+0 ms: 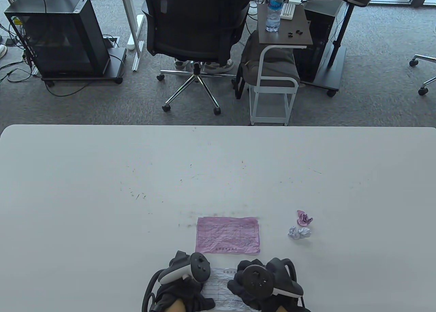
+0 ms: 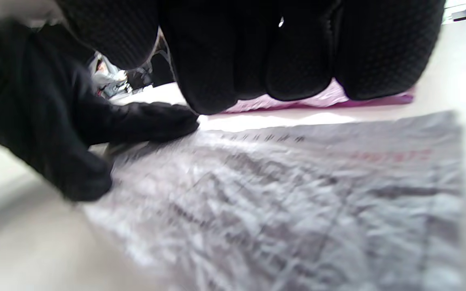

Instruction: Flatten crumpled invoices and stack

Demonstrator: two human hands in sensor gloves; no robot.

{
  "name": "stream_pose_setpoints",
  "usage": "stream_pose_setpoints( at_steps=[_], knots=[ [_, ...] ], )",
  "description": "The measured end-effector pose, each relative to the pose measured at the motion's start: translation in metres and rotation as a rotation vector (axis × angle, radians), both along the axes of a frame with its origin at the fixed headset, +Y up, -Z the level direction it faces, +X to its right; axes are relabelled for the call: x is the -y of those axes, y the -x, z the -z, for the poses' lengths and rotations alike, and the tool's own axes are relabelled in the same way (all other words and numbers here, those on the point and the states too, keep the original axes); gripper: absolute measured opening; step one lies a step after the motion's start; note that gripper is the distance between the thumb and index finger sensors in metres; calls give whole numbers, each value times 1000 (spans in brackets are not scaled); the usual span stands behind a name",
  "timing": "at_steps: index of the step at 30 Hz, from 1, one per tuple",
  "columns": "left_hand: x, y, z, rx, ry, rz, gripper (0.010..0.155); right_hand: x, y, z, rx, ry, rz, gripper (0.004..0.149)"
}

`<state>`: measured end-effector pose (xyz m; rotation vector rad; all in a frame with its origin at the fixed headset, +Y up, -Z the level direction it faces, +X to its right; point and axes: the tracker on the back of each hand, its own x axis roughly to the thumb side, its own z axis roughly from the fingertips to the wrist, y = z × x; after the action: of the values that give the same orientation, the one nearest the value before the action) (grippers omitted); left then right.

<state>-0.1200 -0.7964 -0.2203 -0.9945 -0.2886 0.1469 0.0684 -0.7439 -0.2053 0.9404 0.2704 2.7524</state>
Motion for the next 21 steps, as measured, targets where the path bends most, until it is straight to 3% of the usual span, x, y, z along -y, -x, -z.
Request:
stream_pose_setpoints(
  at_steps=[5,8,21],
  knots=[
    [0,0,0,1,0,-2,92,14,21,-8,-108,69,-122,54],
    [0,0,0,2,-2,-3,92,26,19,-6,-55,234,-183,59],
    [0,-1,0,2,0,-4,92,23,9,4,129,248,-297,59]
  ],
)
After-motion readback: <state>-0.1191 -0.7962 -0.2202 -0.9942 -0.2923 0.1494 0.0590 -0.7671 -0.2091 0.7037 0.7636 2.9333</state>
